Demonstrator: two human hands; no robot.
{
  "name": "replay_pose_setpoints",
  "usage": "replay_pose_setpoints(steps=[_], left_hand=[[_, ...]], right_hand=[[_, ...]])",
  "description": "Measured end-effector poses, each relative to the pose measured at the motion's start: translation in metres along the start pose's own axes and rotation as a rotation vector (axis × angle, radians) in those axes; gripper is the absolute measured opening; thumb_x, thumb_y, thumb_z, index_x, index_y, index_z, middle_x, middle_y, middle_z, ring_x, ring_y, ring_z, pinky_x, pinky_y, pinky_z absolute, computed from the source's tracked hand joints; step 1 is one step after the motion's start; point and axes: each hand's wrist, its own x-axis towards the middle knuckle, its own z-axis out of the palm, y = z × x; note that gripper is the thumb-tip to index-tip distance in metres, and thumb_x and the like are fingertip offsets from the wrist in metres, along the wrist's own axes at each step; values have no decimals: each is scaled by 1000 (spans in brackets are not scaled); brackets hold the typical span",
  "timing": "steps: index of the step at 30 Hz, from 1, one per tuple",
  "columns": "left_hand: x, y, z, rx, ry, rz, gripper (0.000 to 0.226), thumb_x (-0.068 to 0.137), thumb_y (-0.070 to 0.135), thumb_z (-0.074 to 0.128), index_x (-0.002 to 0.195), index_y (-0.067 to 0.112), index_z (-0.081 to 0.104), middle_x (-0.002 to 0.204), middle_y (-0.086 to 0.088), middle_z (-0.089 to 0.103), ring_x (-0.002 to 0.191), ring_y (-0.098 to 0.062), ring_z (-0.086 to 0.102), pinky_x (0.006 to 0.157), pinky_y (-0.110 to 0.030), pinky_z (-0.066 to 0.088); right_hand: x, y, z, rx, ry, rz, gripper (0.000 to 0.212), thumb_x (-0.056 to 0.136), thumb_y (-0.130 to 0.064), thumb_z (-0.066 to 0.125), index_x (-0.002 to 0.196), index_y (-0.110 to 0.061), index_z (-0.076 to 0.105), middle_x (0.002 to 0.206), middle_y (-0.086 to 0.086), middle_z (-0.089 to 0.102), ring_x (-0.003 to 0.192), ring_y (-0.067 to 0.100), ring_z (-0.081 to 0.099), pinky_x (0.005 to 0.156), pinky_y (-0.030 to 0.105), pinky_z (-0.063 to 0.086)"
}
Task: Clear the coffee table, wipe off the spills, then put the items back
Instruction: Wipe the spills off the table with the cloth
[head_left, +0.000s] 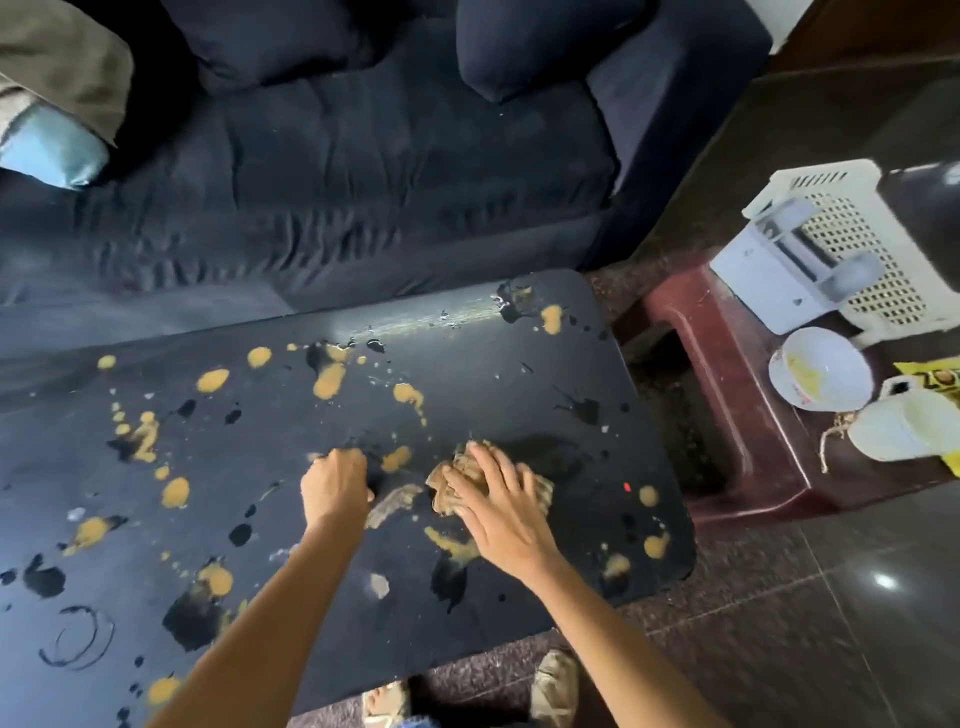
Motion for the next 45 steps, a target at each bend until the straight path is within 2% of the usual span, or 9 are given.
replay_pose_setpoints(steps=[7, 10, 17, 24, 26, 29, 31, 39, 45], left_hand=[[24, 9, -12, -18, 33, 42, 23, 76, -3, 69, 99, 0, 67, 102, -17, 69, 99, -33, 65, 70, -34, 49], [25, 9, -8, -32, 36, 33, 21, 74, -8, 68, 94, -1, 67, 99, -17, 69, 96, -34, 66, 66, -34, 48], [18, 9, -5, -74, 43, 39, 19, 75, -5, 69, 94, -1, 67, 97, -18, 69, 94, -34, 66, 69, -34, 50], [13, 3, -7, -161, 61, 37, 21, 68, 0, 78, 86, -3, 67, 90, -20, 70, 88, -37, 66, 64, -33, 47], [12, 3, -7, -144, 52, 38, 20, 69, -1, 77, 86, -3, 68, 90, -20, 70, 88, -37, 67, 65, -34, 47], [11, 4, -12, -103, 22, 52, 24, 70, 5, 79, 90, 0, 67, 93, -17, 71, 90, -33, 67, 67, -33, 50], [11, 5, -16, -71, 4, 55, 31, 70, 10, 81, 96, 2, 66, 97, -15, 71, 94, -31, 67, 71, -33, 52], [13, 8, -17, 39, 17, 62, 31, 68, 10, 82, 95, 4, 68, 98, -12, 71, 95, -29, 68, 72, -33, 53], [16, 6, -13, 119, 2, 79, 22, 74, 10, 77, 93, 6, 68, 97, -10, 72, 94, -27, 68, 69, -31, 52]], right_hand=[[29, 98, -4, -10, 224, 919, 47, 83, -18, 61, 129, -24, 53, 138, 17, 44, 122, 38, 42, 88, 49, 39], [44, 66, 3, -1, 199, 936, 50, 82, -18, 61, 131, -24, 51, 141, 16, 41, 125, 37, 39, 90, 48, 36], [33, 43, 0, 64, 112, 276, 51, 80, -19, 65, 128, -28, 50, 135, 9, 48, 118, 32, 47, 84, 45, 44], [47, 72, 0, 166, 230, 1117, 55, 82, -9, 61, 133, -24, 50, 146, 16, 36, 130, 38, 34, 95, 48, 31], [52, 42, 1, 138, 217, 942, 58, 79, -12, 64, 134, -24, 47, 143, 16, 38, 128, 37, 35, 94, 48, 33], [30, 23, 8, 60, 63, 116, 56, 81, -20, 64, 134, -26, 46, 142, 12, 41, 125, 34, 40, 92, 47, 41], [25, 48, 4, 83, -2, -106, 53, 83, -22, 60, 135, -28, 46, 144, 8, 39, 127, 30, 40, 95, 48, 42], [79, 27, 3, 259, 218, 1069, 53, 84, -15, 59, 134, -29, 48, 147, 10, 34, 131, 33, 31, 99, 45, 28], [68, 9, 11, 219, 104, 39, 52, 80, -16, 66, 128, -28, 53, 137, 7, 45, 120, 28, 44, 92, 44, 41]])
